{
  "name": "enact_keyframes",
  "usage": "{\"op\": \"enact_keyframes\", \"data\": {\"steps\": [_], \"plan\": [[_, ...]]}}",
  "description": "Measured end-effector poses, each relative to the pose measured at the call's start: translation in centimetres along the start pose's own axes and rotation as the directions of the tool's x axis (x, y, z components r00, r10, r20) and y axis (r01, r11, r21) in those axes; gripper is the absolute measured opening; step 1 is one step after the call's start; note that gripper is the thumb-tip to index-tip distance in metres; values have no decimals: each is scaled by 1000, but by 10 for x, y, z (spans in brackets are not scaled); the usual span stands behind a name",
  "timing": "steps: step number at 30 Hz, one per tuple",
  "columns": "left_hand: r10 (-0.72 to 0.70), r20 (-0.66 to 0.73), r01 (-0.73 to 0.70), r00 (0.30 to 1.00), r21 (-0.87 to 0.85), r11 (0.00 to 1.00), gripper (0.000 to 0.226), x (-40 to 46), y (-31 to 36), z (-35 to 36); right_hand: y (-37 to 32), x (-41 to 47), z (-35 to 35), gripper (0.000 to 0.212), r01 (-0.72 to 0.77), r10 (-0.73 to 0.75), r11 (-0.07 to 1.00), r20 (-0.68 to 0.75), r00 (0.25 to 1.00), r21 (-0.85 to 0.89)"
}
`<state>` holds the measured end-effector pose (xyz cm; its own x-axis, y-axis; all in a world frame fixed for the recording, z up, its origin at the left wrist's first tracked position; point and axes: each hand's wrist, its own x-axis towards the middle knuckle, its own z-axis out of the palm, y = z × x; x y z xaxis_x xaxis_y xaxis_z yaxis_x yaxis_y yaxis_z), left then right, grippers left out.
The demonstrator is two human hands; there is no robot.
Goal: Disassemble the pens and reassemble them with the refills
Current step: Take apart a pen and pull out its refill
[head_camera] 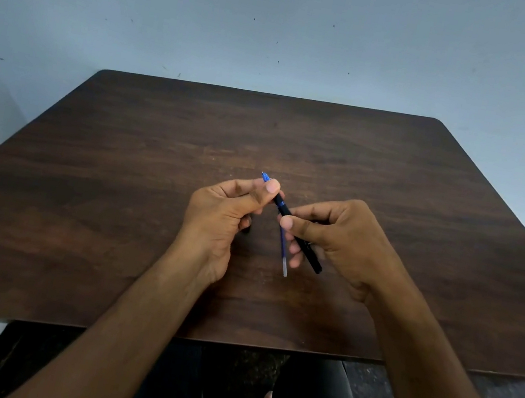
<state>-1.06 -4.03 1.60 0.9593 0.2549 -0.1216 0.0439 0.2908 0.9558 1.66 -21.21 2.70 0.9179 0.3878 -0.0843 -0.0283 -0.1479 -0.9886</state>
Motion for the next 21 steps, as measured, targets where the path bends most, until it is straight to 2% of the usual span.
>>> {"op": "enact_keyframes", "data": {"steps": [4, 8, 12, 15, 18, 21], "plan": [[-10, -69, 11, 998, 6, 1000, 44, 1, -4, 3, -1, -1, 2, 17, 20, -20, 1000, -21, 1000, -11], [-25, 41, 23, 999, 48, 999, 50, -1, -3, 2, -2, -1, 2, 18, 38, -41, 998, -51, 998, -53], [-32, 172, 23, 985, 55, 998, 24, -3, -1, -3, -3, -2, 0, 15, 38, -42, 998, -65, 997, -59], [-22, 102, 19, 995, 38, 999, 19, -2, -2, -2, -4, -3, 0, 17, 27, -30, 998, -64, 997, -52], [-32, 0, 32, 1000, 0, 1000, 33, 0, -3, 0, -4, -4, 2, 18, 13, -15, 999, -57, 998, -38], [-30, -28, 30, 999, -8, 1000, 39, 3, -7, 1, -4, -4, 2, 19, 4, -6, 999, -63, 998, -36]]}}
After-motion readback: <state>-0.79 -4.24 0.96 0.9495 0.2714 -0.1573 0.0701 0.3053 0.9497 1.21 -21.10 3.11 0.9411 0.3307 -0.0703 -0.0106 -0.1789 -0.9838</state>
